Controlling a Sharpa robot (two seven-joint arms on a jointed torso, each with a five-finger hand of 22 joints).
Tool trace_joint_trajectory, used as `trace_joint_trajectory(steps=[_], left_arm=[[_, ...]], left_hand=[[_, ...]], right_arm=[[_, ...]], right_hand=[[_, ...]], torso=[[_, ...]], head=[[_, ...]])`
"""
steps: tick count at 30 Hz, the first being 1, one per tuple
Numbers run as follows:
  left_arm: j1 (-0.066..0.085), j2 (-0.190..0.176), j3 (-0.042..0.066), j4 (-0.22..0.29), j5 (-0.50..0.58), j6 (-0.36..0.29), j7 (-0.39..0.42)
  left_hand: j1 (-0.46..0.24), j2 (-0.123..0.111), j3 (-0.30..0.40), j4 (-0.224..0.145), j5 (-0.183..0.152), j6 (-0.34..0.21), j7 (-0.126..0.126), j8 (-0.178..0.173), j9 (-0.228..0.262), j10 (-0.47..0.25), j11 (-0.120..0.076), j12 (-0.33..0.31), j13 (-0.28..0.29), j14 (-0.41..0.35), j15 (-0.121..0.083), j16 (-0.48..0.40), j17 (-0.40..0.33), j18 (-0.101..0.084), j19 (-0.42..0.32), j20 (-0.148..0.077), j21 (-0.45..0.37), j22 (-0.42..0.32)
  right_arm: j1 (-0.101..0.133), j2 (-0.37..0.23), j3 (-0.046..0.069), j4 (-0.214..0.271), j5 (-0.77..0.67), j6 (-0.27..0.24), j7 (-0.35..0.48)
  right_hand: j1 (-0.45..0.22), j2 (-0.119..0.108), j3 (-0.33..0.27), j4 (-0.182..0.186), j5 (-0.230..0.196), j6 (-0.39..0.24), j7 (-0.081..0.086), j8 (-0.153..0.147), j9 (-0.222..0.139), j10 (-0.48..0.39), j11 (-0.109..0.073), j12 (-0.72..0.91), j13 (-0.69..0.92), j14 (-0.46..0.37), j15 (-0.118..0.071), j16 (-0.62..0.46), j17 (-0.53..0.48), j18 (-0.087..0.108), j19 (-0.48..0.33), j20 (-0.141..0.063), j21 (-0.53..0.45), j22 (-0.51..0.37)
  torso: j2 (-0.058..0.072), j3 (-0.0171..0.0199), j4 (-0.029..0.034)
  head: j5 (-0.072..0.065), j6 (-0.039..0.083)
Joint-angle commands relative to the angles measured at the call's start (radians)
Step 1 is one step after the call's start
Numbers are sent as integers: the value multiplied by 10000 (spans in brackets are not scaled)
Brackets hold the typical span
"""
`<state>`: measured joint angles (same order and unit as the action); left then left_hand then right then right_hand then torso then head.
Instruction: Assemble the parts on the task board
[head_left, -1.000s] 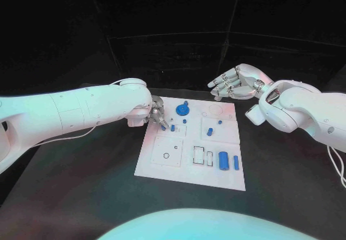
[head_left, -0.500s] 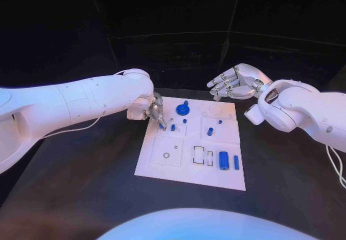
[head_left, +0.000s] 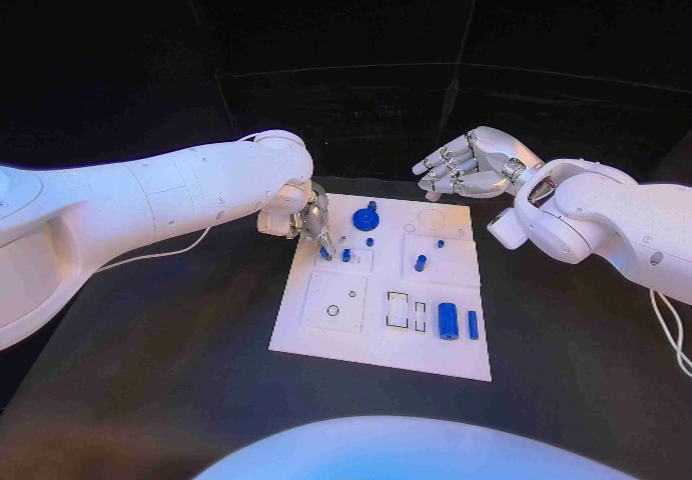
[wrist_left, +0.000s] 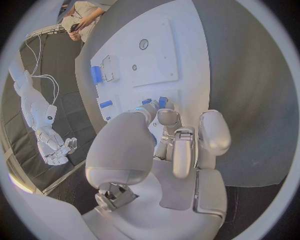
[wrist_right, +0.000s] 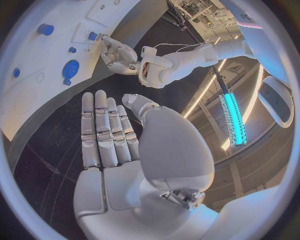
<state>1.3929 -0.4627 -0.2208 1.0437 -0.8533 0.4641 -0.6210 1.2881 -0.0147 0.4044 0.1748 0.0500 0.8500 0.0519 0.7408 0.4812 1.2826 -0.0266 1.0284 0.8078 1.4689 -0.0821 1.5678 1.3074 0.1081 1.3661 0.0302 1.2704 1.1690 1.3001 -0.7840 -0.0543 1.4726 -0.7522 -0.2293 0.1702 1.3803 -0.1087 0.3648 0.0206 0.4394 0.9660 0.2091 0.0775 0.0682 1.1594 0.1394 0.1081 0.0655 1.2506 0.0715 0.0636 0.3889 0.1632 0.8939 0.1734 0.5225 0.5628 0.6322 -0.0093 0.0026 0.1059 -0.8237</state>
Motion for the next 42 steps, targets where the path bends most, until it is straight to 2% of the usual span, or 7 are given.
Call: trace_joint_trajectory(steps=[1,10,18,26,35,42], left_arm=[[13,92,4,-121,182,223,-128],[-65,345,2,-491,184,83,-109],[-195,535,1,-853,184,310,-117],[-258,612,2,-1161,184,496,-98],[-276,608,3,-1253,183,575,-80],[-283,655,3,-1262,183,541,-43]], left_hand=[[-12,32,721,-630,-23,-16,-72,29,403,2,-1,-49,10,1019,9,30,2634,-151,-80,10,-19,-4],[-22,33,722,-626,-24,-17,-73,32,411,1,-1,-55,3,1019,8,30,2634,-149,-85,9,-25,-11],[-23,29,724,-631,-24,-21,-75,33,418,-8,-2,-72,-20,1019,7,30,2634,-150,-82,8,-21,-4],[-25,24,724,-634,-25,-25,-75,33,422,-23,-3,-102,-60,1019,6,30,2634,-147,-90,7,-32,-17],[-32,25,726,-632,-25,-28,-75,34,429,-31,-2,-117,-78,1019,6,30,2634,-145,-96,6,-40,-27],[-32,25,726,-632,-25,-28,-75,34,429,-31,-2,-117,-78,1019,6,30,2634,-145,-96,6,-40,-27]], right_arm=[[22,7,6,12,-6,62,104],[22,15,6,17,-6,57,108],[22,32,6,8,-6,66,108],[22,46,6,-2,-6,100,116],[22,55,6,-11,-6,102,115],[22,64,6,-9,-6,103,121]], right_hand=[[-72,13,9,-52,22,0,28,58,-2,-73,-15,67,-14,30,33,14,-10,159,-27,1,-58,-16],[-72,13,9,-52,22,0,28,58,-2,-73,-15,67,-14,30,33,14,-10,159,-27,1,-58,-16],[-72,13,9,-52,22,0,28,58,-2,-73,-15,67,-14,30,33,14,-10,159,-27,1,-58,-16],[-72,13,9,-52,22,0,28,58,-2,-73,-15,67,-14,30,33,14,-10,159,-27,1,-58,-16],[-79,18,14,-77,19,-10,33,57,-4,-82,-12,71,-15,34,35,15,-63,159,-23,1,-70,-20],[-79,18,14,-77,19,-10,33,57,-4,-82,-12,71,-15,34,35,15,-63,159,-23,1,-70,-20]], torso=[[1,0,3],[3,-5,3],[4,-11,4],[3,-5,7],[-2,-2,29],[-2,-6,0]], head=[[8,-1],[0,-4],[-15,-38],[-27,-54],[-18,-66],[-5,-68]])
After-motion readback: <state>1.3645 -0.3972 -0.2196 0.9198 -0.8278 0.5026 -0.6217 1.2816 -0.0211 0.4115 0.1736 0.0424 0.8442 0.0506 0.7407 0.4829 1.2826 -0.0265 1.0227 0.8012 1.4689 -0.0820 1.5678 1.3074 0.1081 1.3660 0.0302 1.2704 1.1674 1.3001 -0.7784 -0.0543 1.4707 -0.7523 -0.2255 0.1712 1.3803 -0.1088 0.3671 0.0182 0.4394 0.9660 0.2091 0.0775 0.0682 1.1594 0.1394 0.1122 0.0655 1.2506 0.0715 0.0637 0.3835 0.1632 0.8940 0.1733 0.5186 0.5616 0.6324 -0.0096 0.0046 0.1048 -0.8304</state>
